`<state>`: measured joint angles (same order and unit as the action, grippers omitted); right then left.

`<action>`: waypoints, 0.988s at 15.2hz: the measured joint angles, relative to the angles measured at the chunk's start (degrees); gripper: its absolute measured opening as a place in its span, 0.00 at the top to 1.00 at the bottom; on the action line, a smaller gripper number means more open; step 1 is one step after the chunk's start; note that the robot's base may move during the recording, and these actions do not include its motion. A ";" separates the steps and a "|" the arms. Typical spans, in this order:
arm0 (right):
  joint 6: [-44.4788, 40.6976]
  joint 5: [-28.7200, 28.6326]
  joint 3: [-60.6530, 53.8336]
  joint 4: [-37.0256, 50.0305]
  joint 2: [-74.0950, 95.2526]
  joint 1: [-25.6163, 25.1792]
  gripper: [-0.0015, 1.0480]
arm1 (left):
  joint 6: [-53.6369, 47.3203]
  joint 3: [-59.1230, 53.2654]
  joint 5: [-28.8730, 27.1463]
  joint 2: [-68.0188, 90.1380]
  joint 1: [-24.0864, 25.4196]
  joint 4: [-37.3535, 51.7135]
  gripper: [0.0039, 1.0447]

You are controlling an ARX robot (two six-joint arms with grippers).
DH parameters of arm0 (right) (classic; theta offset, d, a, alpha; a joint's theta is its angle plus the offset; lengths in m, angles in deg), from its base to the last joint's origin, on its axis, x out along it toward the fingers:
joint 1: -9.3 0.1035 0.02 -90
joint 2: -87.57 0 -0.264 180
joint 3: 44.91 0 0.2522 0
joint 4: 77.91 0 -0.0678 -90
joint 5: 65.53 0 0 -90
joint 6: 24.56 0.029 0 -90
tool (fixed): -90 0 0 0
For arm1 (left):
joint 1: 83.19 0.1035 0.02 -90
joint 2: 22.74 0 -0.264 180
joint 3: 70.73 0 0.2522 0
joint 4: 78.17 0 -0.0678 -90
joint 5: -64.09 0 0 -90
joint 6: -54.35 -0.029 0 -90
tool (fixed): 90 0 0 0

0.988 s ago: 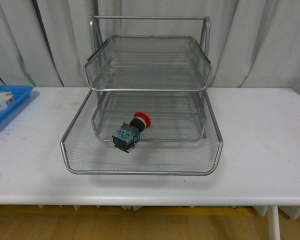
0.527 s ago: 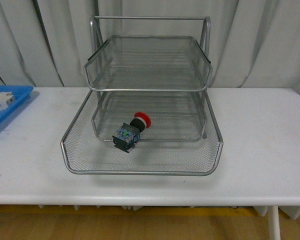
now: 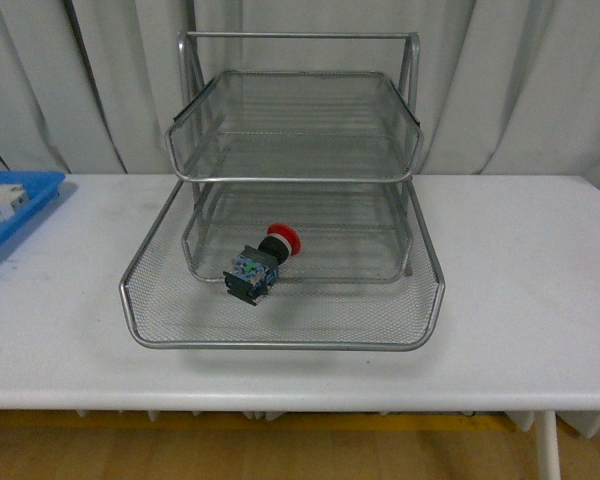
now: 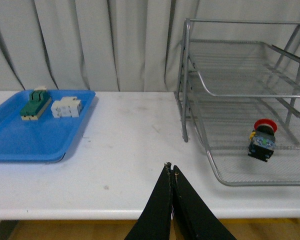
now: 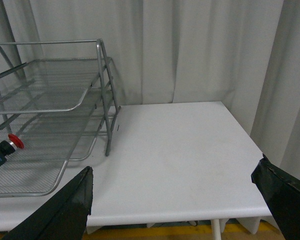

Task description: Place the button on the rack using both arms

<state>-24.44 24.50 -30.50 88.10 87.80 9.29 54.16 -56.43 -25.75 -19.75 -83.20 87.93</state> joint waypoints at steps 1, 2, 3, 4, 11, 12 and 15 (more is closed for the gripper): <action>0.02 0.00 0.00 0.02 0.00 0.00 0.06 | 0.00 0.00 -0.15 -2.62 0.00 0.37 0.99; 0.00 -0.04 0.00 0.02 0.00 0.00 0.06 | 0.02 0.39 -0.31 -2.47 0.00 0.37 0.99; 0.00 -0.02 0.00 0.04 -0.02 0.00 0.06 | 0.00 0.02 -0.11 -2.49 0.00 -0.39 0.99; 0.00 -0.02 0.00 0.04 0.00 0.00 0.06 | 0.00 0.00 -0.26 -2.49 0.00 -0.33 0.99; 0.02 -0.02 0.00 0.02 0.00 0.00 0.06 | 0.07 0.00 -0.17 -2.49 0.00 -0.07 0.66; 0.00 -0.02 0.00 0.02 0.00 0.00 0.06 | 0.07 0.00 -0.17 -2.49 0.00 -0.07 0.56; 0.00 -0.02 0.00 0.02 0.00 0.00 0.06 | 0.07 0.00 -0.17 -2.49 0.00 -0.07 0.31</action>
<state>-24.44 24.48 -30.50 88.12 87.80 9.29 54.23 -56.43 -25.92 -22.24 -83.20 87.86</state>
